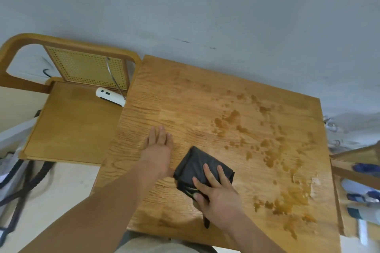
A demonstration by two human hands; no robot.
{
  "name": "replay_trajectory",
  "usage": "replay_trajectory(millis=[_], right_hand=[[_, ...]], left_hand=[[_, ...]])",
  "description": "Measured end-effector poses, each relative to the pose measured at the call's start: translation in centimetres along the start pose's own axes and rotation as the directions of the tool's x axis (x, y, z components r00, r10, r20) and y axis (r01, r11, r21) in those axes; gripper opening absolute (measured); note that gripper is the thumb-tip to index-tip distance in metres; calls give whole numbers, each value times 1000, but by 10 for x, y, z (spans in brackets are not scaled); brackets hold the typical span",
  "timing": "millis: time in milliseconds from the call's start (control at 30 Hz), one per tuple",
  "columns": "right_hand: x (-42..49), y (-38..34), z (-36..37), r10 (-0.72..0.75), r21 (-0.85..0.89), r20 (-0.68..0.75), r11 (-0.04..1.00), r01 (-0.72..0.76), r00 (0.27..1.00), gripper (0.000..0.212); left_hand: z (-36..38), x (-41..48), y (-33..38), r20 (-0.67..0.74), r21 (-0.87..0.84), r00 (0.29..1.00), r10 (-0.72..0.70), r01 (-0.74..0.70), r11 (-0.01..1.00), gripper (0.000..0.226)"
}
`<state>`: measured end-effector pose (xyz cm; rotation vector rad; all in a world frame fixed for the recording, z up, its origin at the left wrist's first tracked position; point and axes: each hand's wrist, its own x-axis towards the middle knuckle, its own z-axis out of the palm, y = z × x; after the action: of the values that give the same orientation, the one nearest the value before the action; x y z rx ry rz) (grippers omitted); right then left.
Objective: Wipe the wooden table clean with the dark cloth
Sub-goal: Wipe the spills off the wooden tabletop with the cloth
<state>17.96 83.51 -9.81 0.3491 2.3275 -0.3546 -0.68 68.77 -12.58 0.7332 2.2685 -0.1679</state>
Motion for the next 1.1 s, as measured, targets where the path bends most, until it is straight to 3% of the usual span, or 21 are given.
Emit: replay_trajectory(millis=[67, 300, 700, 767, 933, 1033, 1100], right_hand=[[25, 3, -20, 11, 6, -29, 1000, -11, 1000, 56], [122, -3, -95, 132, 75, -65, 989, -127, 989, 60], [20, -16, 3, 23, -61, -125, 998, -31, 992, 62], [31, -8, -11, 35, -49, -55, 998, -38, 998, 61], [102, 19, -84, 167, 56, -143, 985, -161, 975, 61], [133, 22, -115, 251, 174, -108, 958, -230, 962, 61], [132, 18, -110, 256, 151, -107, 959, -239, 961, 65]], left_hand=[[1, -1, -3, -14, -15, 1000, 6, -6, 1000, 134], [6, 3, -3, 9, 29, 1000, -12, 12, 1000, 136], [-5, -1, 4, 76, 56, 997, -15, 11, 998, 134], [-6, 1, 3, 68, 50, 998, -12, 9, 999, 134], [-6, 3, 5, 89, 100, 996, -19, 10, 995, 134], [-7, 2, 7, 97, 106, 995, -28, 18, 994, 133], [-7, 1, 7, 92, 99, 995, -26, 17, 995, 133]])
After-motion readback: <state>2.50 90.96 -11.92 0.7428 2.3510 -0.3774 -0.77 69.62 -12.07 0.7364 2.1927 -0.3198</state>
